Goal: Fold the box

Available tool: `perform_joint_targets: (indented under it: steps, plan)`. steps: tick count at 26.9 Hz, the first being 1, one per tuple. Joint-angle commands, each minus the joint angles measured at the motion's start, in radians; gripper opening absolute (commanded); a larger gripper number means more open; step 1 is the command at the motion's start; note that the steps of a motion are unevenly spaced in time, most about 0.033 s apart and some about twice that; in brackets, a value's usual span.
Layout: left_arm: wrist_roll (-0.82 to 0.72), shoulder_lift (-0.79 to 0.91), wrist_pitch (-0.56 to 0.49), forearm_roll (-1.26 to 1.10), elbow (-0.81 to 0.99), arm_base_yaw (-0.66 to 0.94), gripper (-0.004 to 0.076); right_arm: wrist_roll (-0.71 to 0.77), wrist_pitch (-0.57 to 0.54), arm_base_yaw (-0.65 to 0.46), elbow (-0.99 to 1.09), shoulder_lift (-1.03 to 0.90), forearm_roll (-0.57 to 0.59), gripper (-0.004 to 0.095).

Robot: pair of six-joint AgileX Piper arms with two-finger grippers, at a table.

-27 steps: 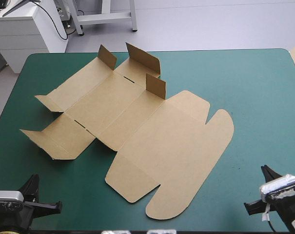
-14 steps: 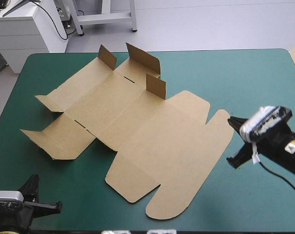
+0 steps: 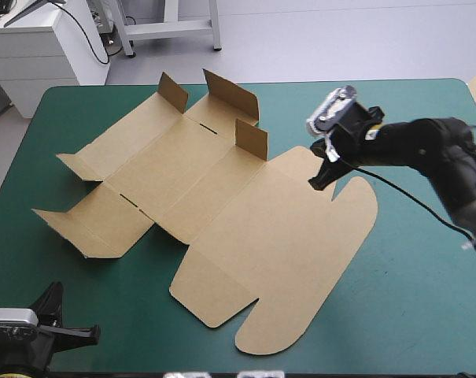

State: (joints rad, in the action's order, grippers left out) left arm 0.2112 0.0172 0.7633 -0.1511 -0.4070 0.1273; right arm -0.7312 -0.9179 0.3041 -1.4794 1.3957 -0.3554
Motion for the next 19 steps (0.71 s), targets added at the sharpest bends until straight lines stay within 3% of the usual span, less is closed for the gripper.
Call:
perform_joint_targets:
  steps: [1,8,11,13,14,18,19]
  plan:
    - [-0.005,-0.001,-0.075,-0.011,-0.021,0.001,-0.0008,0.122,-0.003,0.087,-0.150,0.114,0.149,0.0001]
    - [-0.005,-0.001,-0.075,-0.011,-0.021,0.001,-0.0008,0.096,-0.077,0.153,-0.393,0.345,0.162,0.0012]
    - [-0.005,-0.001,-0.075,-0.011,-0.021,0.001,-0.0008,0.096,-0.122,0.155,-0.475,0.411,0.158,0.0107]
    - [-0.005,-0.001,-0.075,-0.011,-0.021,0.001,-0.0008,0.096,-0.142,0.155,-0.520,0.450,0.158,0.0240]
    - [-0.005,-0.001,-0.075,-0.011,-0.021,0.001,-0.0008,0.098,-0.144,0.155,-0.551,0.478,0.158,0.0411]
    - [-0.005,-0.001,-0.075,-0.011,-0.021,0.001,-0.0008,0.112,-0.119,0.167,-0.600,0.543,0.177,0.0827]
    - [-0.005,-0.001,-0.075,-0.011,-0.021,0.001,-0.0008,0.102,-0.111,0.172,-0.605,0.553,0.186,0.0851]
